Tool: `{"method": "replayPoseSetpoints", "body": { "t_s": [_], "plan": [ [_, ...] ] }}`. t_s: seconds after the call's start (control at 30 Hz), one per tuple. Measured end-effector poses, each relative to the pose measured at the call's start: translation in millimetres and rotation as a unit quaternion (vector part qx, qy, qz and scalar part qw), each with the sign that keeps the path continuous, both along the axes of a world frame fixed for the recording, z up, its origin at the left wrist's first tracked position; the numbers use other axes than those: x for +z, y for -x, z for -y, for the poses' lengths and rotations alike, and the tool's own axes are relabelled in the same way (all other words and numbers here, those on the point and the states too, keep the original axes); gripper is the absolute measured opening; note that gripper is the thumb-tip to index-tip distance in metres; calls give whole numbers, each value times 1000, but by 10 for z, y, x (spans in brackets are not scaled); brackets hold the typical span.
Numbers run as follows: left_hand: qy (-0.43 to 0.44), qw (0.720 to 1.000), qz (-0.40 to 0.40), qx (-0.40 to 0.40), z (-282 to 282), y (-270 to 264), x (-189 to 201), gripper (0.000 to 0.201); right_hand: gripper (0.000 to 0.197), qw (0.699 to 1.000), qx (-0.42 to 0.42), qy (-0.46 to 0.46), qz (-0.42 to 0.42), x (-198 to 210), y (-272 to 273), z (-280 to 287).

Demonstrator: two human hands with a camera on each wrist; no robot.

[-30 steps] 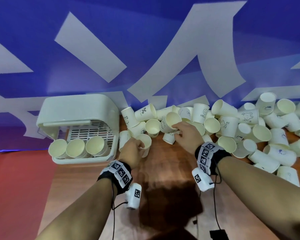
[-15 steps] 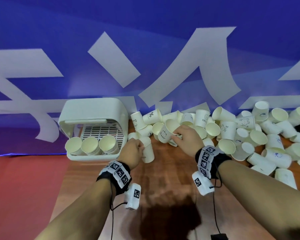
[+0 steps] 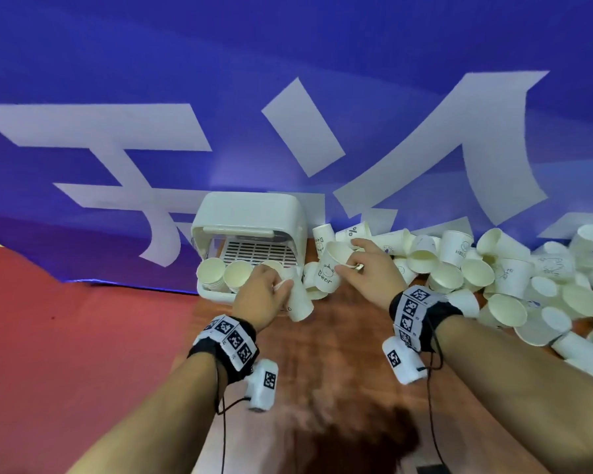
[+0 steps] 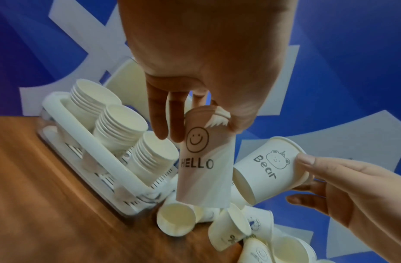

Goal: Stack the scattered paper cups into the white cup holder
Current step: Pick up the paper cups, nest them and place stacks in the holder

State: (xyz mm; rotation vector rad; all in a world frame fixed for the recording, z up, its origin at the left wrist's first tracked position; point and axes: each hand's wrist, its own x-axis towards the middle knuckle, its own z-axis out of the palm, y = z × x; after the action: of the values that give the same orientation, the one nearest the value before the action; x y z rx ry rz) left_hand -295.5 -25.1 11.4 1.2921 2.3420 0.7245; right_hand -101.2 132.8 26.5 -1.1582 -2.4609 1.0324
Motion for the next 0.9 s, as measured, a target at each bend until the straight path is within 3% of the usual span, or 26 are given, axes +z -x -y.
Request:
{"method": "replayPoseSetpoints", "body": {
  "t_s": [0.23, 0.5, 0.67, 0.9],
  "plan": [
    [-23, 998, 19, 58, 426, 600, 117, 38, 31, 999, 31, 24, 5, 64, 558, 280],
    [-41, 991, -27, 122, 710, 1214, 234, 30, 36, 999, 41, 2, 7, 45, 1043, 489],
    [-50, 990, -21, 131, 752, 1594, 181, 60, 30, 998, 40, -25, 36, -29, 1203, 523],
    [5, 995, -19, 98, 615, 1835, 43, 68, 47, 998, 23, -51, 32, -83, 1351, 508]
  ]
}}
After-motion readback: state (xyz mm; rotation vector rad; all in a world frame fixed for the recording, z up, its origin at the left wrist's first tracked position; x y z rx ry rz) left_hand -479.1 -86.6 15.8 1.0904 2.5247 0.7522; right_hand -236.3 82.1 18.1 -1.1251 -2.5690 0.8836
